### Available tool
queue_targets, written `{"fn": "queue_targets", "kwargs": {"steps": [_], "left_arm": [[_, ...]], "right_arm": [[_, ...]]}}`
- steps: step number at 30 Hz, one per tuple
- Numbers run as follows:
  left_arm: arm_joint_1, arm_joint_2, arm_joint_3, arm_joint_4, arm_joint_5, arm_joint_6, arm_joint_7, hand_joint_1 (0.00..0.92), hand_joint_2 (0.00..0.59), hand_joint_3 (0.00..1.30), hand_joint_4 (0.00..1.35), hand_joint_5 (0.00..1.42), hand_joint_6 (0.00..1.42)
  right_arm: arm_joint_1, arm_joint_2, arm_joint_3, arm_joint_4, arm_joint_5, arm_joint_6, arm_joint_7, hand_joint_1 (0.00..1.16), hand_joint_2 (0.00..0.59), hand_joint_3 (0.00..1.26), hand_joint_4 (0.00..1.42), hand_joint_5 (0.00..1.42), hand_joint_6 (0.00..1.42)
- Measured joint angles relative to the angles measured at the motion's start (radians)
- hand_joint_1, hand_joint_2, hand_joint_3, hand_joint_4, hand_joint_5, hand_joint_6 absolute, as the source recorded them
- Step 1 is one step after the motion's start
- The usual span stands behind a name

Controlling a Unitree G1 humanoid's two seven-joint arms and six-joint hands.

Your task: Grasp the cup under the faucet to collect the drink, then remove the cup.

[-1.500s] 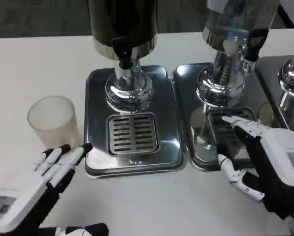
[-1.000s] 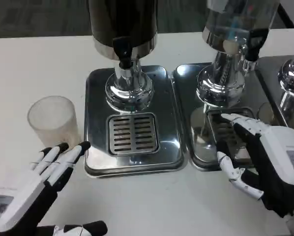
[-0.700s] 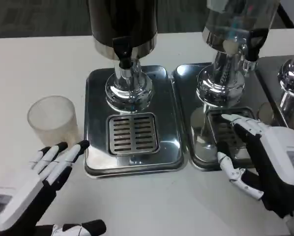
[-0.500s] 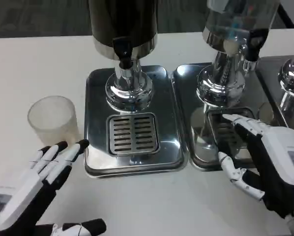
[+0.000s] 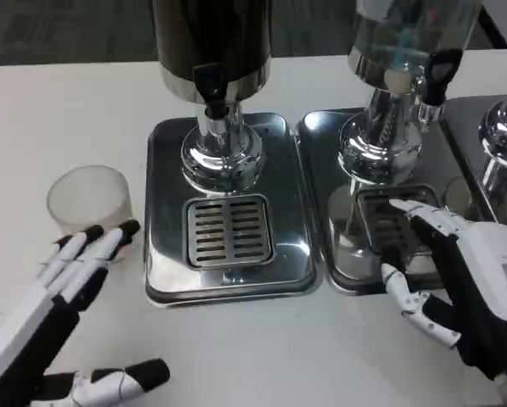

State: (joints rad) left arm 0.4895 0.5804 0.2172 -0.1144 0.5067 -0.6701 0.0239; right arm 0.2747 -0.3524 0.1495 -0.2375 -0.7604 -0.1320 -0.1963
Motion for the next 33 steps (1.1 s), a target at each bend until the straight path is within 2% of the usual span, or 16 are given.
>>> {"fn": "queue_targets", "kwargs": {"steps": [6,13,15,25,28,33], "left_arm": [[-0.050,0.003,0.041,0.068,-0.077,-0.050,0.006,0.000,0.000,0.00,0.00,0.00,0.00],[-0.148,0.007,0.047,0.154,-0.121,-0.055,0.001,0.000,0.000,0.00,0.00,0.00,0.04],[-0.202,0.012,0.045,0.219,-0.134,-0.056,-0.001,0.000,0.000,0.00,0.00,0.00,0.06],[-0.411,0.015,-0.009,0.552,-0.104,-0.098,0.055,0.001,0.000,0.00,0.00,0.00,0.11],[-0.452,0.031,-0.033,0.626,-0.085,-0.106,0.079,0.052,0.000,0.00,0.00,0.00,0.12],[-0.506,0.058,-0.067,0.728,-0.060,-0.111,0.125,0.080,0.000,0.00,0.00,0.00,0.13]], "right_arm": [[-0.001,0.012,0.010,-0.002,-0.005,0.009,0.000,0.33,0.502,0.29,0.23,0.24,0.27],[0.004,0.027,0.015,-0.008,-0.022,0.019,0.000,0.34,0.503,0.29,0.25,0.25,0.27],[0.008,0.032,0.017,-0.010,-0.024,0.021,0.000,0.34,0.497,0.30,0.26,0.26,0.28],[0.003,0.050,0.034,-0.013,-0.039,0.027,0.000,0.34,0.493,0.32,0.29,0.27,0.29],[0.001,0.057,0.035,-0.013,-0.040,0.029,0.000,0.34,0.493,0.33,0.30,0.28,0.29],[-0.005,0.069,0.041,-0.013,-0.043,0.032,0.000,0.34,0.493,0.34,0.32,0.30,0.29]]}}
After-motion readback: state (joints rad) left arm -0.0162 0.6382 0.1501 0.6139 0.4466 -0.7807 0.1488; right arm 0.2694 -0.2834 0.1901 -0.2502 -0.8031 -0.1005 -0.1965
